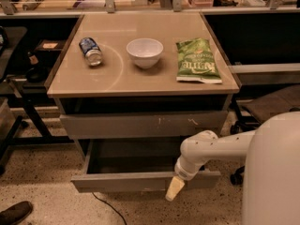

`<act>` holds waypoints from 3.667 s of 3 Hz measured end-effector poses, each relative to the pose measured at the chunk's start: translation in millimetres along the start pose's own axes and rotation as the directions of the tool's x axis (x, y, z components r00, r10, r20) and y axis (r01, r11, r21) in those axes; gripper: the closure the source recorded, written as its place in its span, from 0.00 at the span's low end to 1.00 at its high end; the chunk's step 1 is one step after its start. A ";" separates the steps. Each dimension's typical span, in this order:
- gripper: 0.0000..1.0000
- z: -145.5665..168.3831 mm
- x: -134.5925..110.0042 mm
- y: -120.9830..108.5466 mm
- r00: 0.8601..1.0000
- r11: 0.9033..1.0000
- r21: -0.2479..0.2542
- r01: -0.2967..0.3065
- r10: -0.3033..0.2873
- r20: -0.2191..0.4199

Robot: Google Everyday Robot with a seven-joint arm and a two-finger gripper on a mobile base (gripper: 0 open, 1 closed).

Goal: Open middle drawer

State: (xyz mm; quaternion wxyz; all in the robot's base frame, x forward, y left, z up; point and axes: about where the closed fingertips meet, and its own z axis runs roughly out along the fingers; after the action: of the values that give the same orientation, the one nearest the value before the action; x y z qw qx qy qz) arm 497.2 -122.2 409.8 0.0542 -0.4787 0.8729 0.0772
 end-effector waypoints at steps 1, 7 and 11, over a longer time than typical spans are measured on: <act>0.00 3.5 10.5 1.5 0.998 1.000 -0.015 -0.018 0.017 -0.055; 0.00 -35.9 107.7 49.0 0.941 0.975 0.002 -0.222 0.214 -0.262; 0.00 -15.0 48.4 57.8 0.986 0.980 -0.196 -0.037 0.003 -0.169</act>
Offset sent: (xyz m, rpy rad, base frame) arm -0.0337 -0.0289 -0.0112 -0.1115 0.1544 -0.0550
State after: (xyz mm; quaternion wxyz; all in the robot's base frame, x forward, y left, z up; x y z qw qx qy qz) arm 422.2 -134.4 421.1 -0.0684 -0.4776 0.8671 0.1235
